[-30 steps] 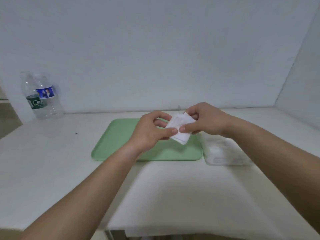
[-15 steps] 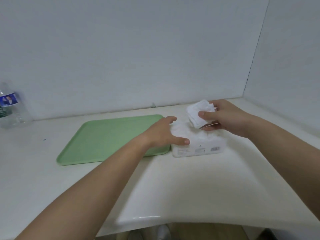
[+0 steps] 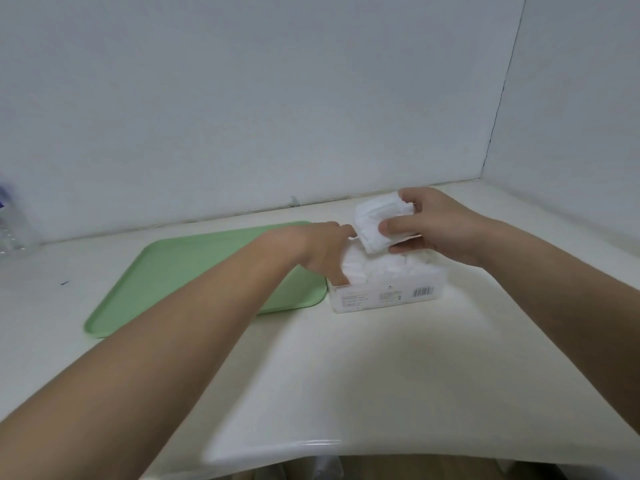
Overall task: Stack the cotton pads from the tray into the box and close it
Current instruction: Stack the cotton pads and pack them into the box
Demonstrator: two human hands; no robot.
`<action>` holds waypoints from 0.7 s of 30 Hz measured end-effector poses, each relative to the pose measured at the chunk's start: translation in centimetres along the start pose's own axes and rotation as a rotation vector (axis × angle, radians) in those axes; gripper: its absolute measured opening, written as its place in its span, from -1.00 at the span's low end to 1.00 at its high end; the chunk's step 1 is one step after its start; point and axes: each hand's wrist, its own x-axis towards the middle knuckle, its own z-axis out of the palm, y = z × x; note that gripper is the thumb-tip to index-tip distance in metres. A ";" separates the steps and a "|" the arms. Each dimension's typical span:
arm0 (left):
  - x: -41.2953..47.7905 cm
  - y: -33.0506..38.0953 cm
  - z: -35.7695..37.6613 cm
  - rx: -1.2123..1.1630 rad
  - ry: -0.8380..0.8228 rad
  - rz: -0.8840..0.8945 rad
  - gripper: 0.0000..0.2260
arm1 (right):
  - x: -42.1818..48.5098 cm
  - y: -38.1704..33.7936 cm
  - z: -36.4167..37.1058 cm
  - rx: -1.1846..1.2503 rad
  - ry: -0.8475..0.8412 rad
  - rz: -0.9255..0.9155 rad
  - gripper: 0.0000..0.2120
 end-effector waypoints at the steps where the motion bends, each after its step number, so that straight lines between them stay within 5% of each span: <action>1: 0.3 0.2 -0.1 0.015 -0.038 0.015 -0.19 | 0.0 -0.1 0.2 -0.012 -0.001 -0.012 -0.74; 5: 0.6 0.7 -0.2 0.028 0.009 -0.012 -0.51 | -0.2 -0.3 1.0 -0.118 -0.024 -0.103 -0.75; 10: 0.9 0.4 0.4 0.159 0.152 0.021 -0.62 | -0.2 -0.2 1.4 -0.308 -0.213 -0.099 -0.78; 21: 0.8 -1.1 0.6 0.099 0.294 0.086 -0.79 | 0.0 1.0 4.4 -0.763 -0.062 -0.372 -0.74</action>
